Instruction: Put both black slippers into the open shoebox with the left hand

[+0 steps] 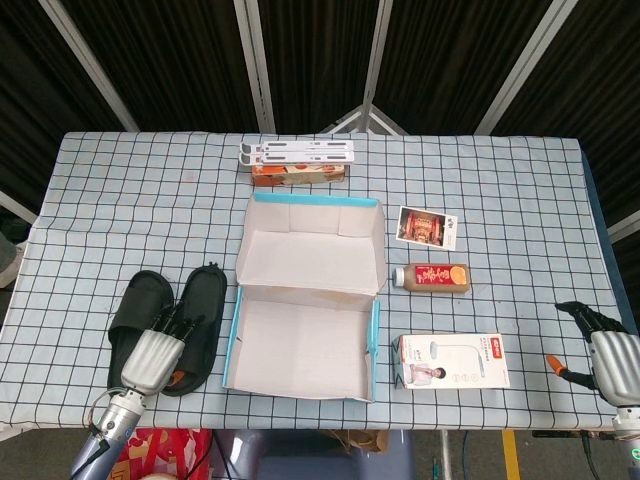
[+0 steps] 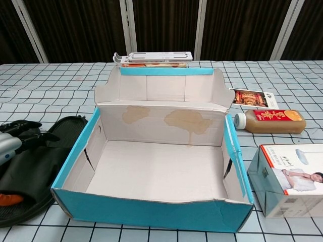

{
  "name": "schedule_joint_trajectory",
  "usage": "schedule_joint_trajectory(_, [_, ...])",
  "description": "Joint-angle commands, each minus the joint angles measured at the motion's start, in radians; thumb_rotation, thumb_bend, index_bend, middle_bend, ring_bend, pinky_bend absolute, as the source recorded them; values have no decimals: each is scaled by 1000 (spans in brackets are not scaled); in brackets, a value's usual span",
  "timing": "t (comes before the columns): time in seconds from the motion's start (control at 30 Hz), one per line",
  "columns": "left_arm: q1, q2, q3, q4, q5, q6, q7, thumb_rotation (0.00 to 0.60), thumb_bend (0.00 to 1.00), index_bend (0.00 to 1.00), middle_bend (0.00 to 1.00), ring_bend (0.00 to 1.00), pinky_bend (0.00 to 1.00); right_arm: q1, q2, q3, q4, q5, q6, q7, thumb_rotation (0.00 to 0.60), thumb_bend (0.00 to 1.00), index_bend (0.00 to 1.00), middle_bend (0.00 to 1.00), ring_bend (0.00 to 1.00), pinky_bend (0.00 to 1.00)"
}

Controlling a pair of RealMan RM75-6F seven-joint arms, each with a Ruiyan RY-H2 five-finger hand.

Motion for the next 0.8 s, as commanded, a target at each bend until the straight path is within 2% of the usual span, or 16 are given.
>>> schedule_joint_trajectory(0.03, [0, -3, 1, 3, -1, 4, 3, 600, 146, 215, 289, 11, 103, 0, 0, -1, -1, 0, -2, -1, 600, 233, 259, 252, 295, 323])
schedule_joint_trajectory(0.27, [-1, -13, 0, 14, -13, 9, 13, 600, 165, 337, 312, 16, 103, 1, 1, 1, -3, 4, -5, -2, 600, 234, 259, 252, 295, 323])
schedule_joint_trajectory(0.47, [-3, -11, 2, 12, -2, 26, 6, 600, 284, 346, 312, 17, 103, 0, 2, 1, -5, 6, -7, -2, 600, 233, 259, 253, 295, 323])
schedule_joint_trajectory(0.6, [-1, 5, -3, -1, 6, 48, 0, 600, 310, 346, 311, 16, 103, 1, 2, 0, -4, 3, -7, -1, 600, 234, 259, 252, 295, 323])
schedule_joint_trajectory(0.8, [7, 74, -22, -67, 45, 126, 10, 600, 354, 368, 320, 17, 103, 3, 0, 0, -3, 3, -11, -1, 600, 232, 259, 252, 295, 323])
